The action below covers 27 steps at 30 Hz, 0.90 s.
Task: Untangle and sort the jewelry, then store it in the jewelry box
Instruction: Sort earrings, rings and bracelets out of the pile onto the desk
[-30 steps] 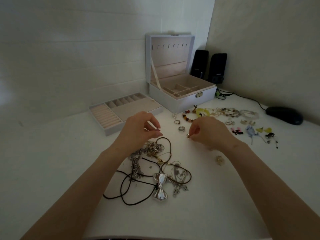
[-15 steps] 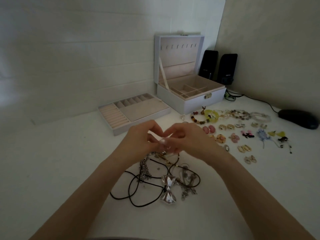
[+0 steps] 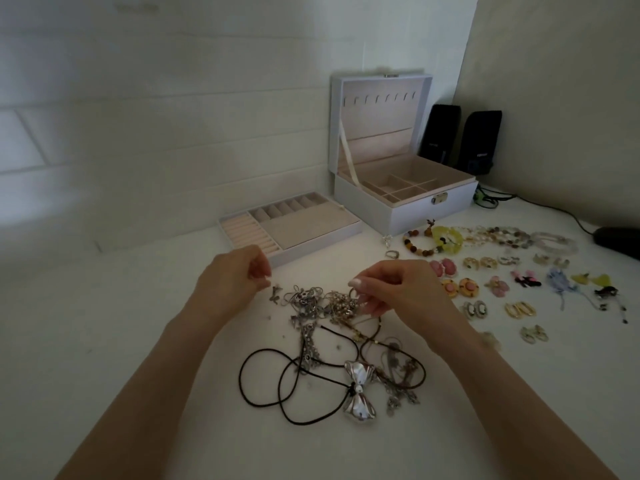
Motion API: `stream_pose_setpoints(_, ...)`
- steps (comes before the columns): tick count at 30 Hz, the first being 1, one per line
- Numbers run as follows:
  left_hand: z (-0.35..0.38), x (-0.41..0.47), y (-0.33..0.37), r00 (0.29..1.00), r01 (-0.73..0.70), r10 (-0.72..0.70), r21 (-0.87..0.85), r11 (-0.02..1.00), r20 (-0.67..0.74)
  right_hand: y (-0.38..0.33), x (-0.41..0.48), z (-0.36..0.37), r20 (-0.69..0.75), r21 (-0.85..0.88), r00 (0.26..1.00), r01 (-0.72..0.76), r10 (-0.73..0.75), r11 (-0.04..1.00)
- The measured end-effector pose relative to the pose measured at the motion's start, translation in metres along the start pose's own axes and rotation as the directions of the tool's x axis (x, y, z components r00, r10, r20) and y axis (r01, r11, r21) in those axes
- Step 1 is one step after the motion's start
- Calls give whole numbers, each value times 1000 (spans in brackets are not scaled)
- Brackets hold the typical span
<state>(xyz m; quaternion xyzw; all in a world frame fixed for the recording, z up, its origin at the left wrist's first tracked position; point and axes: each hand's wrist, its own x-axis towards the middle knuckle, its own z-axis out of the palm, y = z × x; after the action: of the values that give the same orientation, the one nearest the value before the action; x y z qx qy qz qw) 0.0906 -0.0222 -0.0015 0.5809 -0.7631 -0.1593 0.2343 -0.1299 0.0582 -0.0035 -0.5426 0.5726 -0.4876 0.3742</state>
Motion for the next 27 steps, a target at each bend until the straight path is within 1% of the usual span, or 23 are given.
stream_pose_setpoints(2, 5, 1, -3, 999, -5, 6, -13, 1000, 48, 1, 1, -1, -17, 15, 1000, 10, -10, 1000)
stream_pose_setpoints(5, 6, 5, -3, 998, -39, 40, -22, 999, 55, 2, 1, -1, -19, -6, 1000, 25, -25, 1000)
stream_pose_setpoints(8, 11, 5, -1, 993, -66, 66, -3, 998, 95, 3, 0, -1, -18, -38, 1000, 25, -26, 999)
stream_pose_setpoints(10, 14, 6, 0, 993, -73, 70, 31, 997, 90, 4, -1, -2, -23, -60, 999, 30, -31, 998)
stream_pose_setpoints(13, 14, 6, -2, 995, -78, 76, 26, 997, 63, 5, -2, -2, -41, -59, 999, 32, -35, 998)
stream_pose_setpoints(14, 14, 6, -2, 996, -75, 75, 3, 997, 50, 5, -2, -2, -46, -52, 998, 30, -33, 998)
stream_pose_setpoints(15, 13, 5, -2, 997, -63, 65, -59, 996, 35, 4, -3, -2, -47, -47, 998, 28, -30, 999)
stream_pose_setpoints(16, 12, 4, -2, 998, -43, 48, -161, 986, 27, 4, -3, -2, -49, -44, 998, 25, -27, 999)
stream_pose_setpoints(18, 8, 3, 1, 999, -16, 31, -376, 927, 34, 4, -3, -2, -53, -39, 998, 20, -22, 999)
stream_pose_setpoints(20, 4, 1, 3, 998, -19, 44, -495, 869, 39, 3, -3, -2, -55, -32, 998, 22, -23, 999)
stream_pose_setpoints(22, 1, -1, 6, 997, -30, 61, -549, 835, 38, 3, -3, -2, -52, -22, 998, 19, -21, 1000)
stream_pose_setpoints(24, 1, -1, 7, 996, -39, 75, -563, 826, 41, 3, -4, -2, -31, -29, 999, 17, -18, 999)
stream_pose_setpoints(27, 4, -2, 9, 993, -47, 97, -537, 842, 65, 4, -4, -2, 30, -137, 999, 29, -25, 990)
